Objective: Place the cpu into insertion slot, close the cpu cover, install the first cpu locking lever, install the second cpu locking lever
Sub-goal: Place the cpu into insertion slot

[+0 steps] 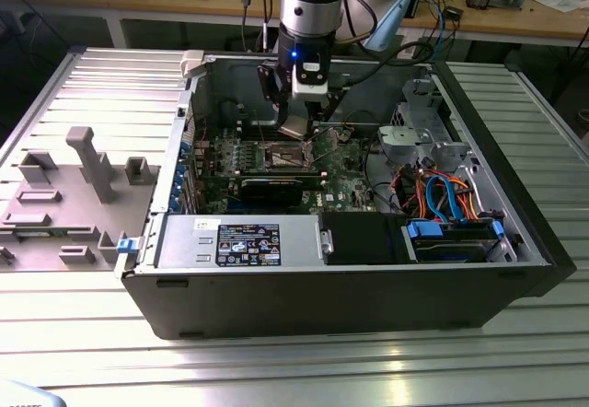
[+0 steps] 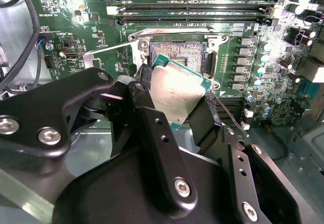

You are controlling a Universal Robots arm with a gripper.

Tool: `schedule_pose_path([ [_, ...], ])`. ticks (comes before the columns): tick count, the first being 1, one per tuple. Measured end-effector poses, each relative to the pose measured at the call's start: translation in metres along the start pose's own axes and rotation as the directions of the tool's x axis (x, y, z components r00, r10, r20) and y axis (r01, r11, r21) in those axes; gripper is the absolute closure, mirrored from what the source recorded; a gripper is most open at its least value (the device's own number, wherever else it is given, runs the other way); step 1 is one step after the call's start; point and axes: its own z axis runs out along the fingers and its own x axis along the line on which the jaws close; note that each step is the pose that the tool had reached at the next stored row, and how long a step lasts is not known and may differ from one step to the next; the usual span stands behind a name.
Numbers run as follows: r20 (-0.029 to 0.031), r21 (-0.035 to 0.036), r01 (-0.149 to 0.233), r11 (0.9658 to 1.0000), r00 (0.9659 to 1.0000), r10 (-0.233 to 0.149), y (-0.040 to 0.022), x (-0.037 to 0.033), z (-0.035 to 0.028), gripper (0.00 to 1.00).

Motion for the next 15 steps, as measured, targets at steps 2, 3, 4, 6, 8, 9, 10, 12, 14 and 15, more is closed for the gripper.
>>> schedule_pose_path([
  [2, 0.0001, -0.0002, -0.006, 1.0000, 1.0000, 0.006, 0.0000, 0.0000, 0.0001, 0.46],
  [3, 0.0000, -0.0002, -0.007, 1.0000, 1.0000, 0.007, 0.0000, 0.0000, 0.0001, 0.46],
  [4, 0.0001, -0.0002, -0.009, 1.0000, 1.0000, 0.009, 0.0000, 0.0000, 0.0001, 0.46],
  [6, 0.0001, -0.0003, -0.013, 0.9999, 0.9999, 0.013, 0.0000, 0.0000, 0.0002, 0.46],
  [8, 0.0002, -0.0004, -0.016, 0.9999, 0.9999, 0.016, 0.0000, 0.0000, 0.0002, 0.46],
  [9, 0.0002, -0.0004, -0.019, 0.9998, 0.9998, 0.019, 0.0000, 0.0000, 0.0003, 0.46],
  [10, 0.0002, -0.0006, -0.021, 0.9998, 0.9998, 0.021, 0.0000, 0.0000, 0.0003, 0.46],
  [12, 0.0002, -0.0005, -0.024, 0.9997, 0.9997, 0.024, 0.0000, 0.0000, 0.0003, 0.46],
  [14, 0.0003, -0.0006, -0.028, 0.9996, 0.9996, 0.028, 0.0000, 0.0000, 0.0004, 0.46],
  [15, 0.0003, -0.0007, -0.030, 0.9996, 0.9996, 0.030, 0.0000, 0.0000, 0.0004, 0.46],
])
